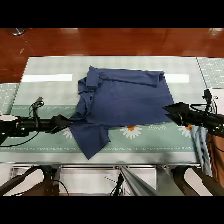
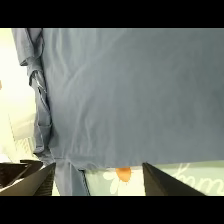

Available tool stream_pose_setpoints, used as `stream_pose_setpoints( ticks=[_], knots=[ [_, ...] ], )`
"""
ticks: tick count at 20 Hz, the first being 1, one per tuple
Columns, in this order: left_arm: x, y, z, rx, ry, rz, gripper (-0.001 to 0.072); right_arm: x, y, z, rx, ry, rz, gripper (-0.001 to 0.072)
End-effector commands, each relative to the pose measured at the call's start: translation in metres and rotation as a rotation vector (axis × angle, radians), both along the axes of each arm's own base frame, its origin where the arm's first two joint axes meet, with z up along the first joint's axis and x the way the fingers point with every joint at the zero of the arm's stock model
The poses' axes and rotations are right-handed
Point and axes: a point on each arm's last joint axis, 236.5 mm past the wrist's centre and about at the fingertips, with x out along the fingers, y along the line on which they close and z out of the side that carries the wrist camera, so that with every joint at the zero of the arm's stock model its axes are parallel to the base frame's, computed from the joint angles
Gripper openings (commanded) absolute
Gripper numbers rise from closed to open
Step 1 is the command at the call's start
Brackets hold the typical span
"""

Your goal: Fold the shirts.

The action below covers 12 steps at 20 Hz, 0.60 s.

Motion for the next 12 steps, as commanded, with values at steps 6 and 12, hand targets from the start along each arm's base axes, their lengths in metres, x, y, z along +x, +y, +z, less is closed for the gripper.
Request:
stream_pose_setpoints(
  ticks=[6, 12],
  knots=[
    [0.006, -0.021, -0.009, -0.064, 0.009, -0.013, 0.0694, 0.001, 0.0, 0.0, 0.001, -0.001, -0.005, 0.0621],
    [0.01, -0.023, -0.007, -0.074, 0.014, -0.006, 0.0017, 0.005, -0.005, -0.001, -0.009, 0.0, -0.034, 0.0621]
  ],
)
